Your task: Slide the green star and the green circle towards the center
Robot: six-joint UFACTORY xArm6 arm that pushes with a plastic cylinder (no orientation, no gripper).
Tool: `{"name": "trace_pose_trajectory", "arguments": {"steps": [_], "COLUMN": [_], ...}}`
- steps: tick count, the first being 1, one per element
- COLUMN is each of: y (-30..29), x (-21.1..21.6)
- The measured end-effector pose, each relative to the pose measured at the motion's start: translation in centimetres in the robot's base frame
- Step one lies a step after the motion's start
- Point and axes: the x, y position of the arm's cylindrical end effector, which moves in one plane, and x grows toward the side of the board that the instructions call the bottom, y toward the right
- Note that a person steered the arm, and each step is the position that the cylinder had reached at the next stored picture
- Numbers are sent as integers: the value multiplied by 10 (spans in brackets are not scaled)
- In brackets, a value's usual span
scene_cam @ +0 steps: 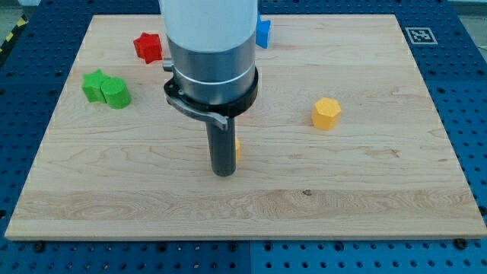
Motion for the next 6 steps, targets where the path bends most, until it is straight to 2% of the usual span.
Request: {"name": "trace_pose_trajectory", "arguments": {"steps": [3,4,6], "y": [-12,-82,-248], "x": [-13,-12,-50]}}
